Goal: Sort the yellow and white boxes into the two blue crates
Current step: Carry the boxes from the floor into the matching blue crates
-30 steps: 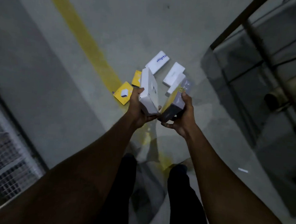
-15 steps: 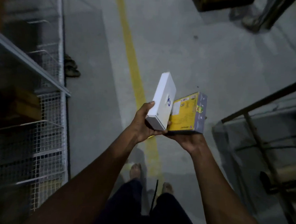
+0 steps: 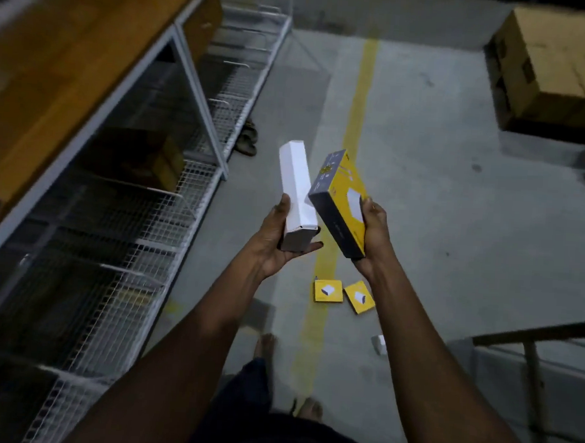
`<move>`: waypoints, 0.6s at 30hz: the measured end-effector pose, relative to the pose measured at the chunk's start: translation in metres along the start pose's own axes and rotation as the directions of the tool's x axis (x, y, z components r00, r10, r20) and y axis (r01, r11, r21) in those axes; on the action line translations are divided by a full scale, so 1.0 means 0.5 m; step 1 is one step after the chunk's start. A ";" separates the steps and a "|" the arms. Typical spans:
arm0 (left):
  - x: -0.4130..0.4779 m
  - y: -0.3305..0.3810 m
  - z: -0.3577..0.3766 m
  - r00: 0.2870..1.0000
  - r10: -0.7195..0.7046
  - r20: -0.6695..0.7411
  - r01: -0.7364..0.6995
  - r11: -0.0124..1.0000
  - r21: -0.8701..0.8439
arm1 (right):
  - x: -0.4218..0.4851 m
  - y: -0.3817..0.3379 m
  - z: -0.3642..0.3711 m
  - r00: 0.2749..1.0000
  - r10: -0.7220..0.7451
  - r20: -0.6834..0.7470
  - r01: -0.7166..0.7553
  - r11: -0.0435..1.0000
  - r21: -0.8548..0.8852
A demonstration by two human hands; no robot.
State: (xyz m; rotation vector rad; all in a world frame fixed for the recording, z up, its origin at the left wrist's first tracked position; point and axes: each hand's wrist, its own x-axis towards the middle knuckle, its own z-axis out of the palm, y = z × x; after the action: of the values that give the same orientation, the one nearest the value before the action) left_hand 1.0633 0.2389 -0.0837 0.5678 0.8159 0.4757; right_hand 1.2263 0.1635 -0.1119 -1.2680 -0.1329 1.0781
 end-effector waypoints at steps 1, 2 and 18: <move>-0.015 0.004 -0.016 0.999 0.039 -0.030 -0.039 0.999 -0.008 | -0.003 0.005 0.010 1.000 0.007 0.001 -0.007 1.000 0.005; -0.032 0.009 -0.031 0.994 0.085 -0.070 -0.085 0.996 -0.006 | -0.007 0.010 0.021 1.000 0.015 0.004 -0.015 1.000 0.010; -0.489 0.176 -0.336 0.660 0.441 -0.608 -0.571 0.820 -0.025 | -0.235 0.163 0.482 0.866 0.200 0.458 -0.061 0.952 -0.300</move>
State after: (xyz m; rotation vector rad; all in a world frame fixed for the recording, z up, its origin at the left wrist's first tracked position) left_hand 0.7704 0.2075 0.0108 0.4425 1.1701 1.3023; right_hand 0.9674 0.2414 -0.0375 -1.2398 -0.6059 1.5262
